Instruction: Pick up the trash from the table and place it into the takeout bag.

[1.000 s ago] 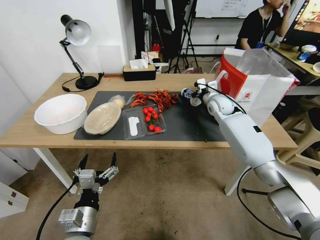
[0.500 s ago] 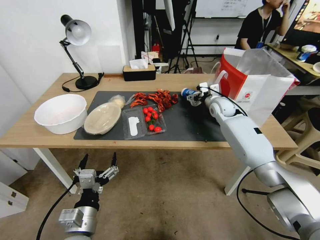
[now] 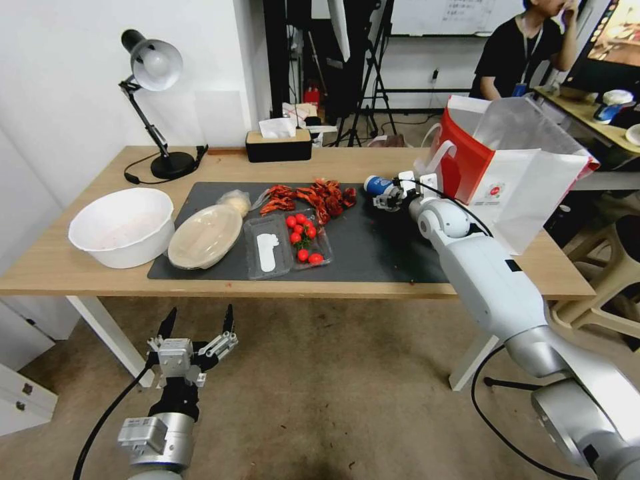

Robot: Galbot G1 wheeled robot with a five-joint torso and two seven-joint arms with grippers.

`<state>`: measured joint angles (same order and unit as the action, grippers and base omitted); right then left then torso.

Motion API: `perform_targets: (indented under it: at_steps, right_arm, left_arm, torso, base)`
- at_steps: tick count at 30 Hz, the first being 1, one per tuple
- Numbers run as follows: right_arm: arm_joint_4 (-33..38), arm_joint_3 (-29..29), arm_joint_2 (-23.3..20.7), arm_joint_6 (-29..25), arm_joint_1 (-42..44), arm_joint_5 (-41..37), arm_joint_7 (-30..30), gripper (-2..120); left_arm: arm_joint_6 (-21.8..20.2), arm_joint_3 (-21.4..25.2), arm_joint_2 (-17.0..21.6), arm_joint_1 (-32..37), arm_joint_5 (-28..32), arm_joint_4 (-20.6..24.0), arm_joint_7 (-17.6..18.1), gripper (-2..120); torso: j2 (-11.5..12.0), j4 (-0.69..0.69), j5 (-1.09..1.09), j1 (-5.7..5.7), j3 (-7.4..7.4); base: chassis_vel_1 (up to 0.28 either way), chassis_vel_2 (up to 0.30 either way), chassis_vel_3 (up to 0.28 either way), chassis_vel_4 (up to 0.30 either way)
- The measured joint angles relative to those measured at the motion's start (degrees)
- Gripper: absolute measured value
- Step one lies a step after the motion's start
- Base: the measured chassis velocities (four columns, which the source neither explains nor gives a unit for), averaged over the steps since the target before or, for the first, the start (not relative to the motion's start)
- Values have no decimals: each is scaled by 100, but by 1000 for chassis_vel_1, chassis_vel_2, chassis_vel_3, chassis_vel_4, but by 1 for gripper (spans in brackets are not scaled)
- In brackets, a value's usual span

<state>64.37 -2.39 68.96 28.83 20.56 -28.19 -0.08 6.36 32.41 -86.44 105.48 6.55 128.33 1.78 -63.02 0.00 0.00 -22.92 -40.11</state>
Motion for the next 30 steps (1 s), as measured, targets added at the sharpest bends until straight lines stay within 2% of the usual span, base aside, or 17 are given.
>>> perform_targets:
  at_steps: [9,11,14,21,30]
  right_arm:
    - [-3,-19,27,-1,41,3,-6,100]
    - [-1,-28,27,-8,52,-2,-7,98]
    - [27,-36,15,-40,79,-41,-18,85]
    - [99,-55,-15,-78,132,-66,-39,71]
    - [350,-80,-99,-166,221,-73,-10,70]
  left_arm:
    - [5,0,5,-7,2,-5,0,100]
    - [7,1,10,-13,5,-7,1,100]
    - [8,-1,10,-23,7,-17,3,100]
    - [8,-9,9,-32,7,-31,3,100]
    - [9,-11,11,-35,7,-34,3,100]
  torso:
    - [0,1,0,0,0]
    - [0,0,0,0,0]
    - [0,1,0,0,0]
    - [0,0,0,0,0]
    - [0,0,0,0,0]
  base:
    - [0,0,0,0]
    - [0,0,0,0]
    - [0,0,0,0]
    - [0,0,0,0]
    - [0,0,0,0]
